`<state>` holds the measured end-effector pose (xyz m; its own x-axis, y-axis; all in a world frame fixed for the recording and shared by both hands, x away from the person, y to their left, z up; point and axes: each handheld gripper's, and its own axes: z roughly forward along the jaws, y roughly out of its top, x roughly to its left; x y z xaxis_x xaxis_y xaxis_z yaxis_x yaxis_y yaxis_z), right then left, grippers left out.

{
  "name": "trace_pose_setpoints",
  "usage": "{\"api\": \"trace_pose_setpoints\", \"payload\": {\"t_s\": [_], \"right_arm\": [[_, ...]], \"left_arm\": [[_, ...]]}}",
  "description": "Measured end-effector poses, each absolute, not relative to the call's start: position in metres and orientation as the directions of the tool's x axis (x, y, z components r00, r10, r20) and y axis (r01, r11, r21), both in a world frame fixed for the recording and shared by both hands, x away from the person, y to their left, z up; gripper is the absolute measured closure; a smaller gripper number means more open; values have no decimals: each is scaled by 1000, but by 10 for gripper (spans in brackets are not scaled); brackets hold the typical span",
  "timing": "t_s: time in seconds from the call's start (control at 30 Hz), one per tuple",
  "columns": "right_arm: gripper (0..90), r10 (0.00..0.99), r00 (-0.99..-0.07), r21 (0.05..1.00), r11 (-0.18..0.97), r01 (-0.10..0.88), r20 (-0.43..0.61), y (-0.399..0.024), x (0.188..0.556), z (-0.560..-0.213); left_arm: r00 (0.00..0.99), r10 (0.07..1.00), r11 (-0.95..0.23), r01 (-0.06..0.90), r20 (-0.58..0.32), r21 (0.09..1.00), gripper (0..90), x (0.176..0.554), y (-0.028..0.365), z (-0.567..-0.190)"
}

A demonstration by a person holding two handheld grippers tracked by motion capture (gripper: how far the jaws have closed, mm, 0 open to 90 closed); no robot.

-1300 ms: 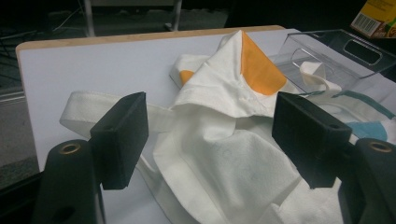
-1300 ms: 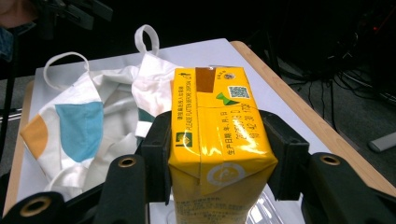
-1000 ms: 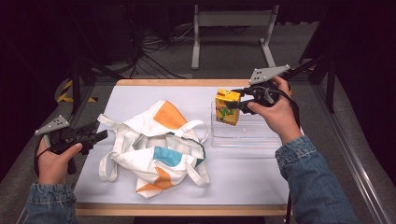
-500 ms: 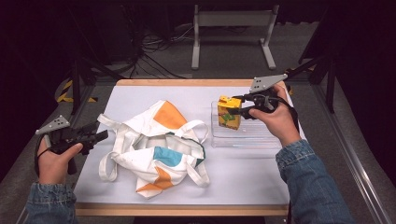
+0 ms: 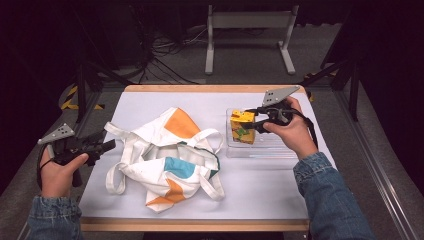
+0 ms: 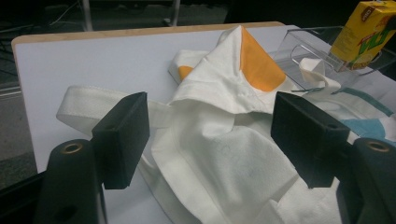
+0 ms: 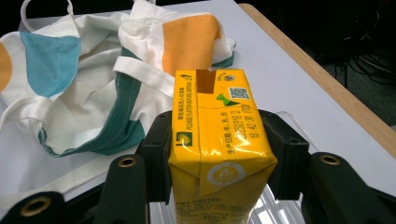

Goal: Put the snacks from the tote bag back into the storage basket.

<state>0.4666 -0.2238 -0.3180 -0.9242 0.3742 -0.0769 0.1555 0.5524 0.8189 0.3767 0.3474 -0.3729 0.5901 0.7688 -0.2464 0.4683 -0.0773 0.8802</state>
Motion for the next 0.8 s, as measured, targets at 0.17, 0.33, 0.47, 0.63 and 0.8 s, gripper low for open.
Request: {"api": "trace_pose_setpoints", "payload": {"t_s": [0.17,0.33,0.47,0.63,0.8], "right_arm": [[516,378,-922,818,554,158,-77,-224,467,-327],[516,373,-926,814,556,168,-63,-226,466,-338],[515,361,-931,807,565,170,-57,-228,466,-346],[515,348,-937,805,566,176,-40,-228,466,-352],[515,348,-937,810,557,183,-28,-231,467,-357]], "left_arm": [[591,768,-77,467,-246,881,292,377,348,-373],[591,768,-79,469,-246,880,292,377,347,-373],[590,769,-80,471,-246,879,292,377,347,-374],[589,769,-78,472,-247,878,292,377,347,-374],[590,769,-79,472,-247,878,292,377,347,-374]]}}
